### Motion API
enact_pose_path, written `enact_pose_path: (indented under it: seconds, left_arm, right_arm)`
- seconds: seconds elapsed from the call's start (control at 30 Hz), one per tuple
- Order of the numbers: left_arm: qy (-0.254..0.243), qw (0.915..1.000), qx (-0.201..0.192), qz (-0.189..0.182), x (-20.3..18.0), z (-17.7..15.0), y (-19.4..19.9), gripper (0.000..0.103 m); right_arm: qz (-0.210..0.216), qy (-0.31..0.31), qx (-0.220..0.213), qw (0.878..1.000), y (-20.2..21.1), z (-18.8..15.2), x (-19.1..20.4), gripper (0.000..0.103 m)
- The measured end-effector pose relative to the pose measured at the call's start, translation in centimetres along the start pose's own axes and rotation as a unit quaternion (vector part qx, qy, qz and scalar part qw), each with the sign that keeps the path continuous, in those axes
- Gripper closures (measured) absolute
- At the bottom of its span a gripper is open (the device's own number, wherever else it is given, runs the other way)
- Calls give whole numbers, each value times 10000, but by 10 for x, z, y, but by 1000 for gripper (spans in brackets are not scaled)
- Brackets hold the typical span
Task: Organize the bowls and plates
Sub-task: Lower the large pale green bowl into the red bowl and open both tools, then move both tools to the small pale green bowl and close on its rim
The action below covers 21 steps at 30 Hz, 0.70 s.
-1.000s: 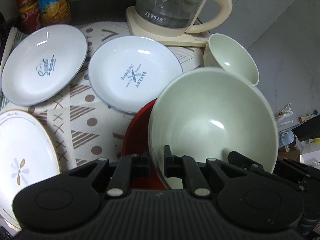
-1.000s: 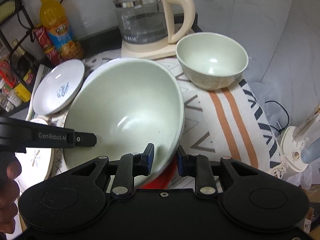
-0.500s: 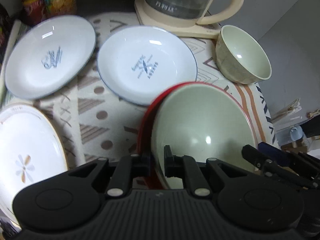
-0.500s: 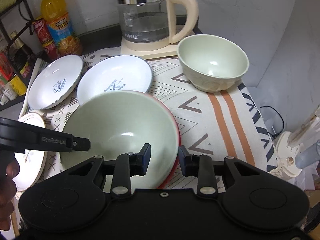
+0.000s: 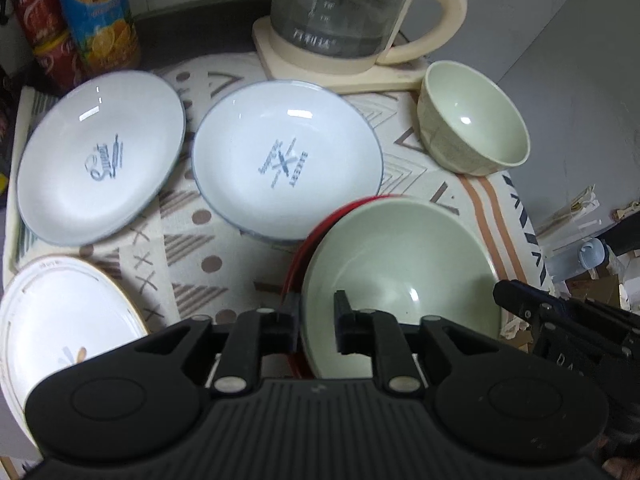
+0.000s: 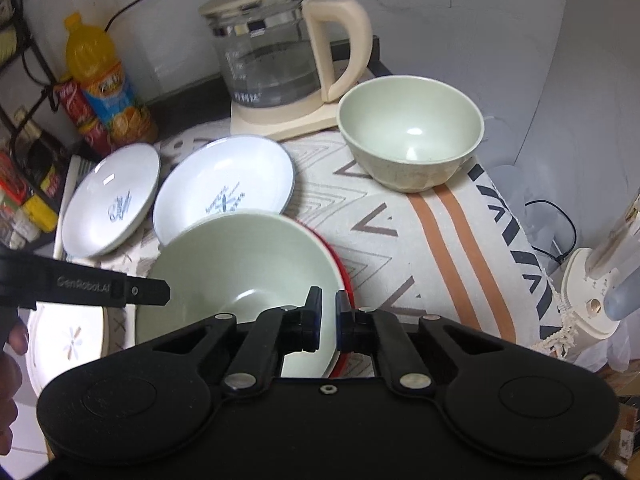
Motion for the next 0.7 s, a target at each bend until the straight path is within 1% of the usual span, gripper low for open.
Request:
enact_pose_path:
  seconds: [0.03, 0.1, 0.17, 0.23, 0.3, 0.37, 0.47, 0.5, 0.57, 0.63, 0.7]
  left_arm:
    - [-25, 9999, -98, 49, 0, 2, 4, 70]
    - [-42, 9995, -294, 66, 0, 9, 11, 62]
    - [-35, 9993, -369, 30, 0, 16, 13, 61]
    - [-53, 9991, -423, 26, -2, 24, 12, 60]
    - [-109, 9988, -486, 12, -6, 31, 11, 59]
    - [-143, 9984, -541, -9, -10, 38, 10, 55]
    - [-215, 9976, -662, -43, -17, 48, 5, 48]
    - [-244, 9974, -681, -57, -21, 51, 3, 46]
    - [-282, 9971, -696, -93, -26, 57, -1, 41]
    - [-341, 9969, -697, -120, -32, 62, -6, 37]
    - [-415, 9967, -676, -144, -38, 67, -11, 37]
  right_arm:
    - [18, -48, -33, 10000, 1, 2, -1, 93]
    - [82, -155, -120, 9998, 5, 7, -5, 87]
    - [102, -242, -203, 9994, 7, 12, -8, 79]
    - [80, -349, -264, 9990, 9, 17, -15, 76]
    - [54, -459, -293, 9985, 9, 21, -22, 71]
    - [-10, -585, -349, 9977, 10, 25, -30, 56]
    - [-105, -702, -438, 9965, 11, 30, -42, 45]
    - [-120, -747, -454, 9961, 11, 32, -46, 43]
    - [-156, -827, -483, 9953, 10, 35, -53, 34]
    - [-200, -901, -505, 9945, 8, 37, -60, 30]
    - [-237, -988, -511, 9935, 7, 38, -66, 26]
Point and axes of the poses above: each gripper's, at about its wrist camera, not at the fingertips, and y roughly against the way its jaws point, x to its left, z to its top, the point moved 7 cm from there along -y, roughly the way its jaws point, and after that the axes turned 7 degrees about -z, right-handed, at the moved point
